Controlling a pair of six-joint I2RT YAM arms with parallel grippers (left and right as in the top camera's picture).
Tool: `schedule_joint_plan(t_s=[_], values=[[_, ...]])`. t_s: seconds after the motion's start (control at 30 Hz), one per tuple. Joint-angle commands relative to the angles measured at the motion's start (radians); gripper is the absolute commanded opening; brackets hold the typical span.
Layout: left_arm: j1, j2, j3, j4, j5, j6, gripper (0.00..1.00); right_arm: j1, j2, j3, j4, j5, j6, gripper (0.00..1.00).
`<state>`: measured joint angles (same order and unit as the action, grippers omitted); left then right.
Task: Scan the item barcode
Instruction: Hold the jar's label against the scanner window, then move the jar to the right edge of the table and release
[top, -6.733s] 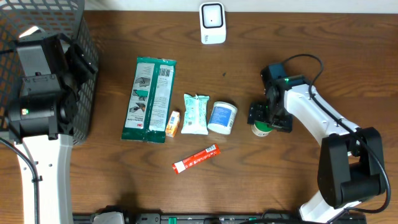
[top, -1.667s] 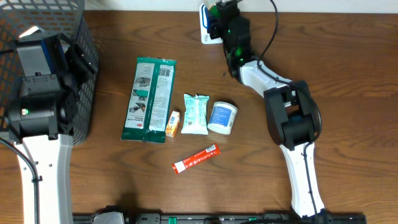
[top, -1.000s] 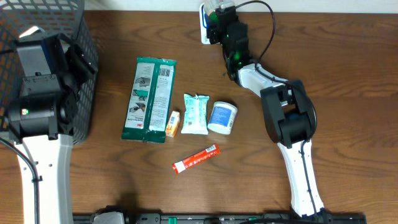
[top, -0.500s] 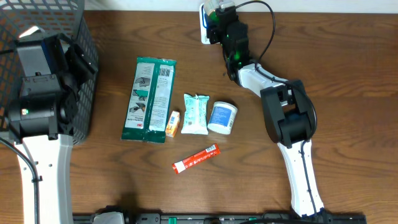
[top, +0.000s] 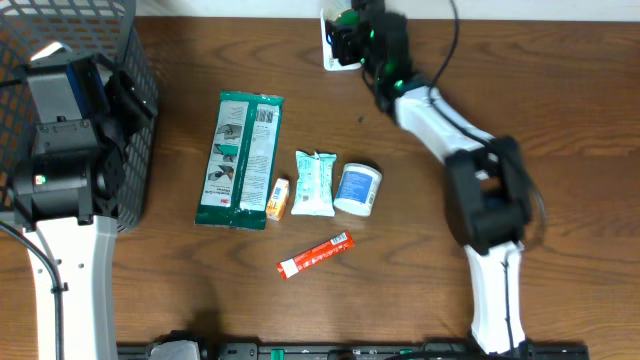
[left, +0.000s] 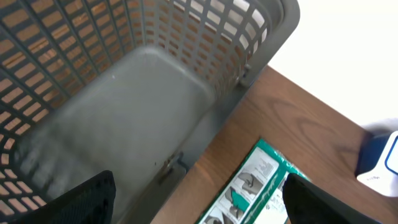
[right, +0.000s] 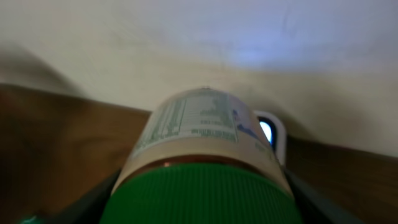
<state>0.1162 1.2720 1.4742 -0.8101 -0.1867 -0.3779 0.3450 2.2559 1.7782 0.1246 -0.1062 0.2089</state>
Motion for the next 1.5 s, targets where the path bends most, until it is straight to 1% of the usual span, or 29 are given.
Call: schedule_joint_plan(t_s=[0.0,0.13,0.27,0.37,0.43,0.5,0.53,0.63,0.8,0.9,1.03,1.17,1.27,1.3,1.33,1.4,1.47], values=[[0.003,0.002,0.004,-0.002,-0.009,0.002,0.84,-0.040,-0.310,0.024,-0.254,-0.021,0.006,0.01],[0.003,0.002,0.004,-0.002,-0.009,0.002,0.84,-0.096,-0.495,0.024,-0.631,0.042,-0.040,0.01],[0.003,0.002,0.004,-0.002,-0.009,0.002,0.84,-0.199,-0.610,0.024,-0.951,0.117,-0.042,0.01],[0.003,0.002,0.004,-0.002,-0.009,0.002,0.84,-0.311,-0.644,0.024,-1.169,0.136,-0.050,0.01],[0.003,0.002,0.004,-0.002,-0.009,0.002,0.84,-0.401,-0.643,0.023,-1.313,0.136,-0.081,0.01],[0.003,0.002,0.004,-0.002,-0.009,0.002,0.84,-0.499,-0.632,0.000,-1.409,0.135,-0.090,0.01],[0.003,0.002,0.004,-0.002,-0.009,0.002,0.84,-0.549,-0.627,-0.024,-1.426,0.129,-0.090,0.01],[0.003,0.002,0.004,-0.002,-0.009,0.002,0.84,-0.675,-0.625,-0.136,-1.371,0.098,-0.084,0.01],[0.003,0.002,0.004,-0.002,-0.009,0.002,0.84,-0.856,-0.625,-0.390,-1.168,0.097,0.030,0.01],[0.003,0.002,0.004,-0.002,-0.009,0.002,0.84,-0.940,-0.623,-0.536,-1.011,0.095,0.103,0.01],[0.003,0.002,0.004,-0.002,-0.009,0.002,0.84,-1.000,-0.623,-0.703,-0.834,0.061,0.145,0.01],[0.003,0.002,0.004,-0.002,-0.009,0.002,0.84,-1.005,-0.623,-0.795,-0.753,0.019,0.146,0.02],[0.003,0.002,0.004,-0.002,-0.009,0.002,0.84,-1.006,-0.623,-0.811,-0.741,0.019,0.146,0.14],[0.003,0.002,0.004,-0.002,-0.009,0.002,0.84,-1.005,-0.623,-0.811,-0.741,0.018,0.146,0.26],[0.003,0.002,0.004,-0.002,-0.009,0.002,0.84,-1.005,-0.623,-0.811,-0.741,0.017,0.146,0.49],[0.003,0.002,0.004,-0.002,-0.009,0.002,0.84,-1.006,-0.623,-0.811,-0.744,0.019,0.146,0.99],[0.003,0.002,0.004,-0.002,-0.009,0.002,0.84,-1.006,-0.623,-0.811,-0.750,0.019,0.146,0.99]])
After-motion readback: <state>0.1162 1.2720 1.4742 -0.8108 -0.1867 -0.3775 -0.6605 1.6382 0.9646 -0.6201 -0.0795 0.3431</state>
